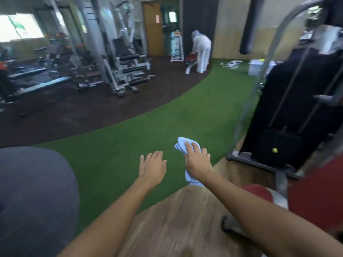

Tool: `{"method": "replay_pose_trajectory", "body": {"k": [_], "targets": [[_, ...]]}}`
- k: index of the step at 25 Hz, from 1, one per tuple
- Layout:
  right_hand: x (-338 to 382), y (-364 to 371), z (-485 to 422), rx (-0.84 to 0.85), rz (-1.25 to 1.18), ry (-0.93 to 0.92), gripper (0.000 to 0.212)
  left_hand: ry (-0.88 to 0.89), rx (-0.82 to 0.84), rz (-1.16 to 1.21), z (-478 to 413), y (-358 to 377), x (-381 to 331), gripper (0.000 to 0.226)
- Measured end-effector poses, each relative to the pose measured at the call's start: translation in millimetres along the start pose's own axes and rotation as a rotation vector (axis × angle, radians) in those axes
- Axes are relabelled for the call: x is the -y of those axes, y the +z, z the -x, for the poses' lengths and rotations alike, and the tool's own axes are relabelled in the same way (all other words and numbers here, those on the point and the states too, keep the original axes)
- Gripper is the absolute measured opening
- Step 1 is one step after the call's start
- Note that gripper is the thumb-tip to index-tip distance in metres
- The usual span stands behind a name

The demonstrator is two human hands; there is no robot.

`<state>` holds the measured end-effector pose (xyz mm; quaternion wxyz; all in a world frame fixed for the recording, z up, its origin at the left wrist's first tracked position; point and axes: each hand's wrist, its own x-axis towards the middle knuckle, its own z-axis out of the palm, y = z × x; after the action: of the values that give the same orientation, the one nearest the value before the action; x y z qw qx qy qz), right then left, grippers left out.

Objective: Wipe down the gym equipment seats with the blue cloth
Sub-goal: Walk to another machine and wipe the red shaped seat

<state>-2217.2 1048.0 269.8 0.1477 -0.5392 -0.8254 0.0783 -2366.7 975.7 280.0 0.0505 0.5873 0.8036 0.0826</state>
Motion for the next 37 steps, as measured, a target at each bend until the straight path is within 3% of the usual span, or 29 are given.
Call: {"method": "replay_pose_trajectory", "body": {"k": [6,11,15,20,26,29,37], "targets": [[-120.1,0.6,-60.4,-0.212,0.087,0.292,0.047,0.241,0.067,0.055,-115.1,41.1,-103.5,0.046],[-187.6,1.9,-65.6,-0.322,0.188,0.431,0.053,0.444,0.15,0.072,-166.2,78.3,-165.2,0.046],[-220.1,-2.2,-55.7,-0.287,0.214,0.596,0.061,0.618,0.157,0.051,-186.7,88.9,-211.9,0.044],[-265.0,4.4,-39.2,-0.264,0.232,0.746,0.048,0.726,0.214,0.067,-186.2,115.4,-262.8,0.045],[-351.0,40.4,-20.7,-0.177,0.203,0.732,0.055,0.692,0.292,0.039,-188.3,188.2,-321.7,0.042],[-402.3,65.6,-18.2,-0.136,0.15,0.703,0.048,0.614,0.334,0.037,-189.9,237.8,-346.8,0.037],[-540.3,226.6,2.2,-0.006,0.253,0.53,0.046,0.455,0.446,-0.019,-176.5,435.3,-362.7,0.05]]}}
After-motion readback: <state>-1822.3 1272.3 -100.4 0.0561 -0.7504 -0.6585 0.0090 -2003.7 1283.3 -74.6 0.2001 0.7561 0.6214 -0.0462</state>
